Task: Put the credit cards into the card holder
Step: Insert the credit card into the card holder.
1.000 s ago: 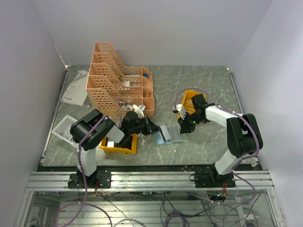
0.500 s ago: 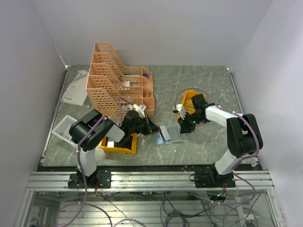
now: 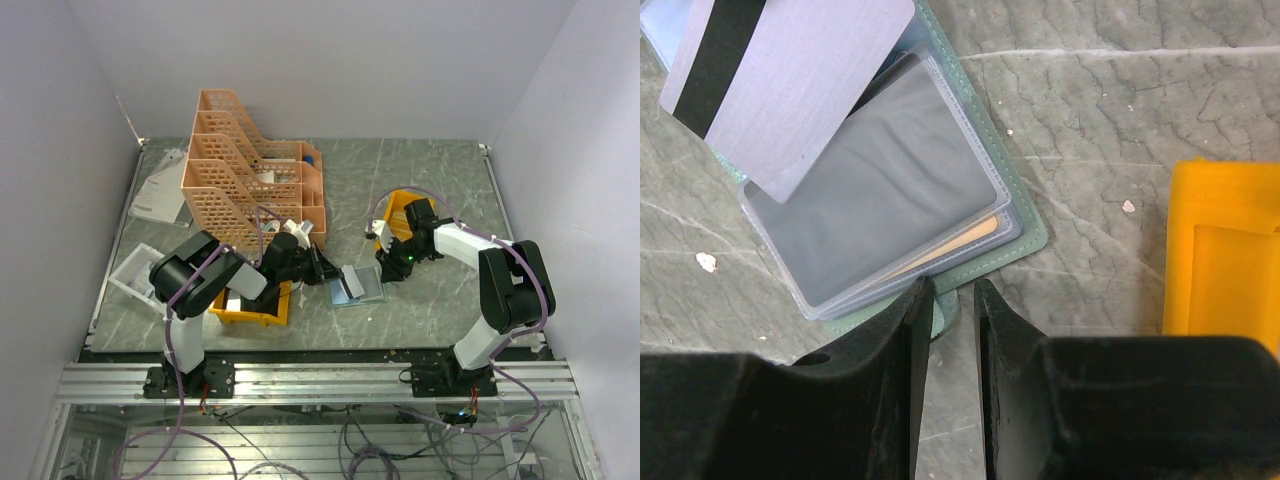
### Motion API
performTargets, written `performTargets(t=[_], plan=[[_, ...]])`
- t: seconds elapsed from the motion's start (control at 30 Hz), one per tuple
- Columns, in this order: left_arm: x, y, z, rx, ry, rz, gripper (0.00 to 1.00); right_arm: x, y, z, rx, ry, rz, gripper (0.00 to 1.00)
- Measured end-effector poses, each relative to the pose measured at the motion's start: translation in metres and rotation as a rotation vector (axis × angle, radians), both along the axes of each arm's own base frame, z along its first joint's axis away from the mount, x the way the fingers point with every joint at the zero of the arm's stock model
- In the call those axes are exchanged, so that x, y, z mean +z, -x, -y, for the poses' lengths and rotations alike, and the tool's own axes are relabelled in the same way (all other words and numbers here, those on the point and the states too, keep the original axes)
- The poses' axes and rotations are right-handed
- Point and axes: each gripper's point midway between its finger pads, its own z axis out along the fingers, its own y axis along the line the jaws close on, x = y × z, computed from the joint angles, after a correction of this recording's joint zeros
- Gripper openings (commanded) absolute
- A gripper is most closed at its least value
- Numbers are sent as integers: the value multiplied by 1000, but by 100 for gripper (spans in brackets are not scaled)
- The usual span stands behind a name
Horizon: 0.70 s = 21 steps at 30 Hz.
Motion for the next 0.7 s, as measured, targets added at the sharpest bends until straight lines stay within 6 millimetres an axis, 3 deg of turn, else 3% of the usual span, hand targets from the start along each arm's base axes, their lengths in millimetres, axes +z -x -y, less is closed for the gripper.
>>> performTargets(t=[0.7], plan=[[-1,2,5,-23,1,-10,7,0,0,0,0,0,0,24]])
